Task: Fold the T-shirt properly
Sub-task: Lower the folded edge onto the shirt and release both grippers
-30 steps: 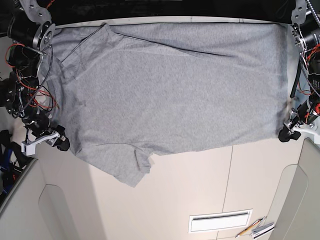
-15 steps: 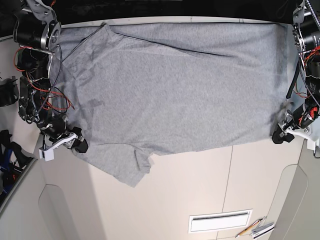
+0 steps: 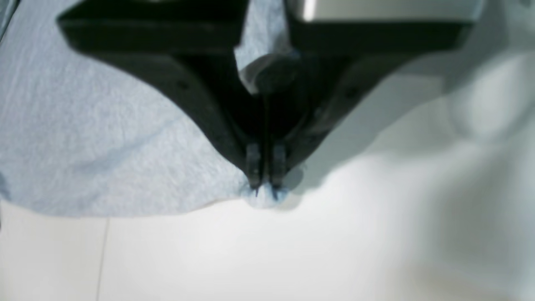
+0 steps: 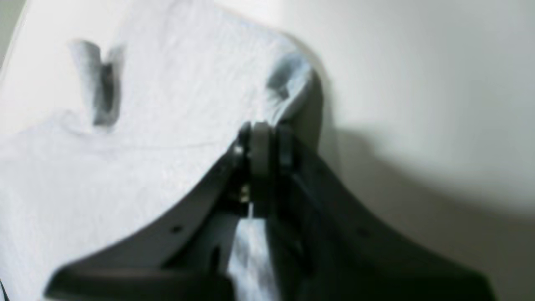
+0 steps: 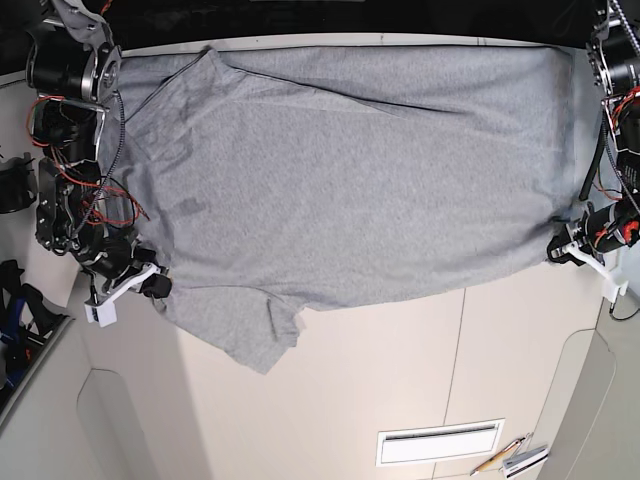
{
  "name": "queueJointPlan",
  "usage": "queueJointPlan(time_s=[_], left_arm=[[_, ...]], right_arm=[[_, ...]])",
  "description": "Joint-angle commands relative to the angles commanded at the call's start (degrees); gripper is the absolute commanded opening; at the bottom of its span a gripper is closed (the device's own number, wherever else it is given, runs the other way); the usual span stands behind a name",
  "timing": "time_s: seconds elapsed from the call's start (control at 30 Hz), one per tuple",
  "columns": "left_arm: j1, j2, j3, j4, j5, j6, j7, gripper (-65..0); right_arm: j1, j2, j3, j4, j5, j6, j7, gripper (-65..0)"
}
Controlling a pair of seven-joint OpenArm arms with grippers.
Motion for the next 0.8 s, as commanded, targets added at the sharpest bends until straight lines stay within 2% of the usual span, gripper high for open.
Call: queueJointPlan(time_s=[0.17,0.27,0.4,0.5,0.6,0.8], left_arm=[[0.0,-1.6,0.0,5.4,-5.8,0.0,8.6,-65.0],[0.2,-3.5,0.0,8.3,-9.2,0.0,11.5,-65.0],[0.2,-6.9,0.0,10.4,-12.7,0.0,14.8,-65.0],[0.2,-8.1,0.0,10.6,-15.3,0.0,17.5,-65.0],[0.4,-8.6,0.0,10.6,-16.7,0.0,19.1,-65.0],[1.2,-11.2,0.0,10.6,-23.9,0.0,24.4,-65.0]], right_arm=[[-0.3,0.0,0.0,6.9,5.3,0.0,-8.3,-65.0],[-0.3,0.0,0.0,10.0,7.6,0.0,-12.2,-65.0],[-2.7,0.2,0.2,15.3,9.5,0.0,-13.9,-65.0],[-6.2,0.4,0.2,20.6,10.1,0.0,-14.0,-65.0],[-9.5,1.7,0.2,24.9,12.1,0.0,-15.0,-65.0],[-15.4,5.1,0.4,30.3,13.9,0.0,-15.9,-65.0]])
